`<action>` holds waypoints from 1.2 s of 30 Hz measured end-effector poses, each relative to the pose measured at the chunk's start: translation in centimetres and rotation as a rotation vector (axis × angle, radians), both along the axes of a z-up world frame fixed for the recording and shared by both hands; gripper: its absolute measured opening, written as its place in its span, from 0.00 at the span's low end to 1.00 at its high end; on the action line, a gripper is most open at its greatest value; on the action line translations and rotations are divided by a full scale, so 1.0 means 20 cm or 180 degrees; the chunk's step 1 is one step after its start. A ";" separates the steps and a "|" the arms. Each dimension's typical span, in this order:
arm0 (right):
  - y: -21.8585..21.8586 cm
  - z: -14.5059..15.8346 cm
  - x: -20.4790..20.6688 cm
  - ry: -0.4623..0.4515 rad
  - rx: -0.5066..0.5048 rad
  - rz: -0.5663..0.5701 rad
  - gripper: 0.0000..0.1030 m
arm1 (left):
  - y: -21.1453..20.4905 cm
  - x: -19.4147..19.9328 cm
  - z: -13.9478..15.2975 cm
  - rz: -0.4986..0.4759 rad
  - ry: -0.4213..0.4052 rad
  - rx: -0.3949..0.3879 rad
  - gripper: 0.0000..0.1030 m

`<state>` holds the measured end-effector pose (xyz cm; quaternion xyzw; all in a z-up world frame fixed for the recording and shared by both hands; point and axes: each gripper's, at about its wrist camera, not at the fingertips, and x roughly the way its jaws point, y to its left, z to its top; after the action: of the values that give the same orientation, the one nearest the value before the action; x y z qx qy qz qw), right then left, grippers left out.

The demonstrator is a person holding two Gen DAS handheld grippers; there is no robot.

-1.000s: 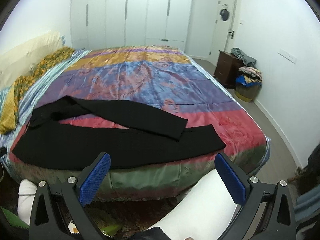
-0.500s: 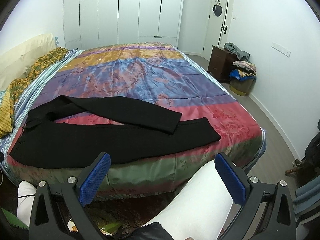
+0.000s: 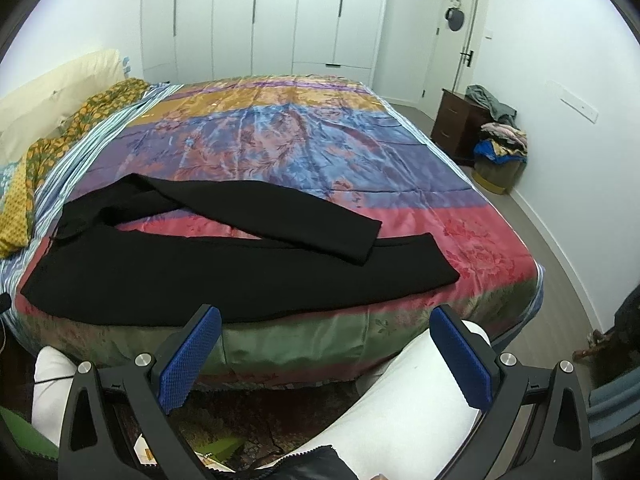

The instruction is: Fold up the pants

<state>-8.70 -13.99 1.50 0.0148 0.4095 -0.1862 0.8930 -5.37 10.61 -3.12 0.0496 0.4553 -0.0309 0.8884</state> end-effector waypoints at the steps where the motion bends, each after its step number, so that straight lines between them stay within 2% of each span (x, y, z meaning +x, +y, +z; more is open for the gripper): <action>1: 0.01 0.00 0.00 0.0010 -0.0002 0.0008 1.00 | 0.00 0.00 0.00 0.0006 0.0000 0.0000 0.99; 25: 0.03 -0.07 0.08 0.0199 -0.0005 0.0101 1.00 | -0.01 0.04 -0.06 -0.0021 0.0128 0.0020 0.99; 36: 0.03 -0.09 0.11 0.0219 0.0064 0.0208 1.00 | -0.07 0.06 -0.06 -0.0124 0.0126 0.0162 0.99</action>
<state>-6.47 -13.30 -0.30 0.0040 0.4422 -0.1532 0.8837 -4.08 9.16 -4.33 0.0806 0.4723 -0.0376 0.8769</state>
